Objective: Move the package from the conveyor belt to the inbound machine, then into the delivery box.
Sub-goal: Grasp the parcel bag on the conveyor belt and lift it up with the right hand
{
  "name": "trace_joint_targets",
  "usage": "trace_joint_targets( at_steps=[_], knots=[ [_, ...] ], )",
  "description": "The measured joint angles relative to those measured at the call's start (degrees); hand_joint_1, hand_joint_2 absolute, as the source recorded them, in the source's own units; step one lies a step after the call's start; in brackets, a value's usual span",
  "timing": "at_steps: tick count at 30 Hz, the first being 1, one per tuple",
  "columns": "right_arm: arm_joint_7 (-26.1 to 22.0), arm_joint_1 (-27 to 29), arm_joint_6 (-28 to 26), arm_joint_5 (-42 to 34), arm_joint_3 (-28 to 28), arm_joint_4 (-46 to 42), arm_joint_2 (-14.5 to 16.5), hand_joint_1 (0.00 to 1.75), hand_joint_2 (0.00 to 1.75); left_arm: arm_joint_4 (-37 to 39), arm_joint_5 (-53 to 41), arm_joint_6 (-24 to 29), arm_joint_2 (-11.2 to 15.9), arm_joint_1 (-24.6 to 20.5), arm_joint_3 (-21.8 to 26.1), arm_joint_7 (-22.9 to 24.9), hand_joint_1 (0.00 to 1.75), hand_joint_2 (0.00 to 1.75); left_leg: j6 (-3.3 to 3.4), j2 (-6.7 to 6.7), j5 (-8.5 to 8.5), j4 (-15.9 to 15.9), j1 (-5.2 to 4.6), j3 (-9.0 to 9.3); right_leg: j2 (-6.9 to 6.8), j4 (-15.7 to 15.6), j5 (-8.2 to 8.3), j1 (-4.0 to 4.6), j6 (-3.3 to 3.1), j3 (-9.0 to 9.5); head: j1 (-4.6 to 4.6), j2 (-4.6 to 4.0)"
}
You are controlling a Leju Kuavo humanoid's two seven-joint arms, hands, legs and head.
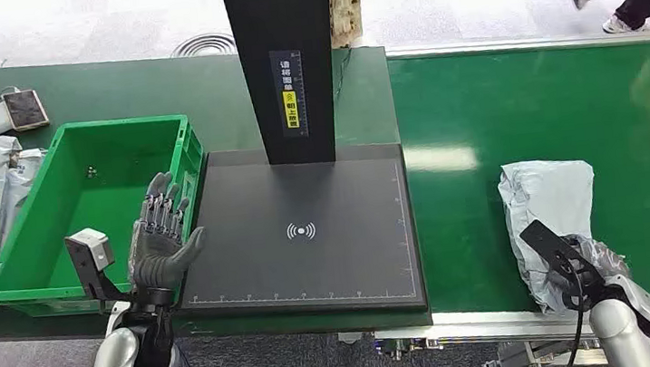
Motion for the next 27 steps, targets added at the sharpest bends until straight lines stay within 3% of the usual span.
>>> trace_joint_targets(
  at_steps=[10, 18, 27],
  knots=[
    [-0.86, -0.70, -0.51, 0.00, -0.01, -0.36, 0.32, 1.75, 1.75, 0.00, 0.00, 0.08, -0.01, 0.00, 0.15, -0.08, 0.00, 1.75, 0.00, 0.00, 0.00, 0.00, 0.00, 0.00, 0.00, 0.00, 0.00, 0.00, 0.00, 0.00, -0.01, 0.00],
    [-1.01, -0.97, -5.97, -0.04, -1.32, -3.32, 1.18, 1.75, 1.75, -0.04, 0.00, 0.31, -0.10, 0.34, 0.30, -0.30, 0.00, 1.75, 0.00, 0.01, 0.00, 0.00, 0.00, -0.01, 0.01, 0.01, 0.00, -0.01, 0.00, 0.00, -0.01, 0.00],
    [-1.63, -1.46, -7.29, -0.26, -2.22, -5.91, 2.22, 1.75, 1.75, -0.04, 0.00, 0.39, -0.13, 0.53, 0.47, -0.40, 0.00, 1.75, 0.00, 0.00, 0.00, 0.00, 0.00, -0.01, 0.00, 0.02, 0.00, 0.00, 0.00, 0.00, -0.01, 0.00]
  ],
)
